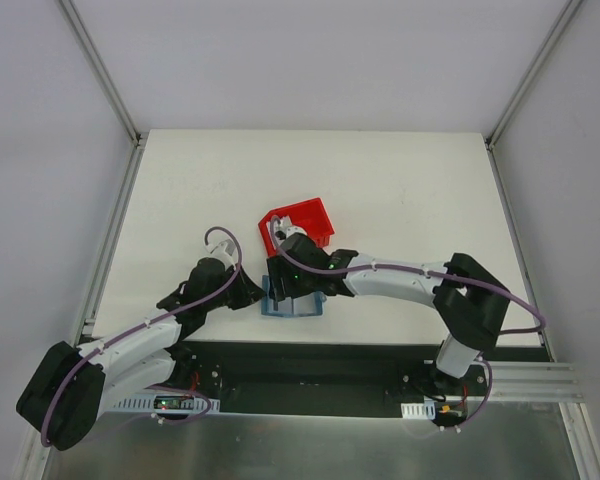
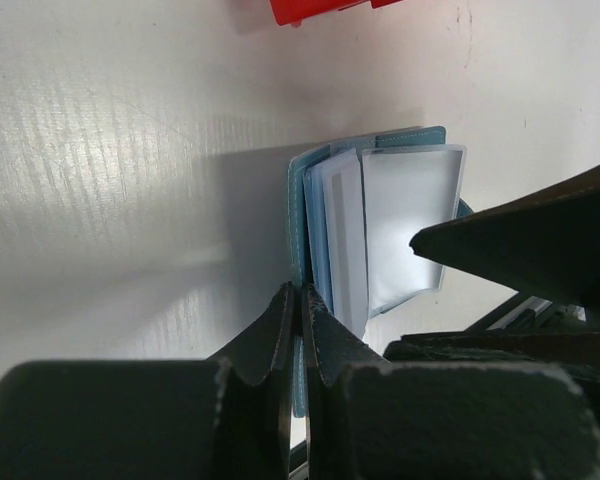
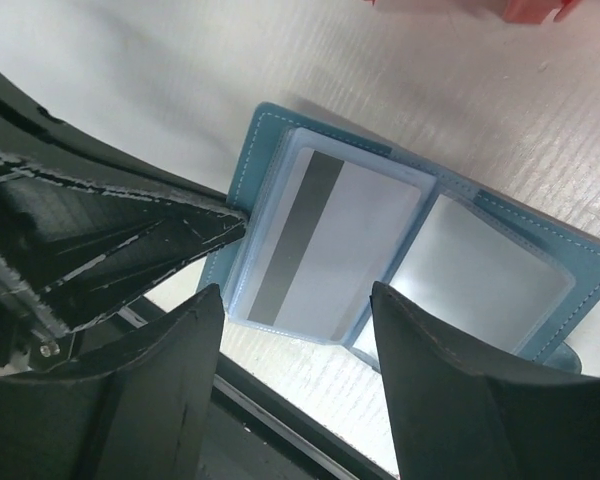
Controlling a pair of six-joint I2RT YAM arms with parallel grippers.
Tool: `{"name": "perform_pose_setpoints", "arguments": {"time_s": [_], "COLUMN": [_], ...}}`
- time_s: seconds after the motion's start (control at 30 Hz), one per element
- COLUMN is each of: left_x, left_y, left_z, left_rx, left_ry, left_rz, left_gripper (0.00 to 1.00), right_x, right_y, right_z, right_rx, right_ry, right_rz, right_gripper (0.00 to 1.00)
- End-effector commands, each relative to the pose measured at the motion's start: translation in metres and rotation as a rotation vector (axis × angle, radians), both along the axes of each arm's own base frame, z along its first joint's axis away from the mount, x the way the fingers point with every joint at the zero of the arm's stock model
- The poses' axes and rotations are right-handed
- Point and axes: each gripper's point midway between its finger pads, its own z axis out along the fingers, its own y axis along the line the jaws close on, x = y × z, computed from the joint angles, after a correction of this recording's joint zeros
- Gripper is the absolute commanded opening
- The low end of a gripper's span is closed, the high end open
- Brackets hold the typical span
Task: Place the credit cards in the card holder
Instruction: Turn over the card slot in the card holder.
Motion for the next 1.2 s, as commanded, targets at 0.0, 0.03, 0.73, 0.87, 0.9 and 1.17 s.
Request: {"name": "perform_pose_setpoints", "arguments": {"time_s": [0.0,0.03,0.73,0.87,0.9,1.17], "left_x": [0.004,0.004,0.003,0.002,0.002,0.002], "left_y": [-0.009,-0.009,-0.009,-0.009,-0.01,-0.01], "left_z": [0.019,0.019,0.02,0.019,0.02,0.018], "left_rx": [-0.021,-0.021,-0.029,-0.028,-0.031,-0.03], "left_ry": [-0.056,-0.055,-0.061,-0.06,-0.06,-0.055], "left_rz": [-0.041,-0.041,-0.047,-0.049,-0.05,-0.052], "left_gripper": [0.0,0.0,0.0,0.0,0.0,0.0], "right_x": [0.002,0.002,0.003,0.002,0.002,0.005], "right_y": [0.002,0.003,0.0,0.003,0.003,0.0], "right_z": [0.001,0.002,-0.019,-0.016,-0.014,-0.013], "right_rx": [-0.05,-0.049,-0.165,-0.161,-0.156,-0.18], "right_ry": [-0.019,-0.019,-0.002,-0.012,-0.013,-0.034], "right_rz": [0.014,0.018,0.013,0.017,0.013,-0.001], "right_gripper": [0.63,0.64,0.64,0.65,0.66,0.69]}}
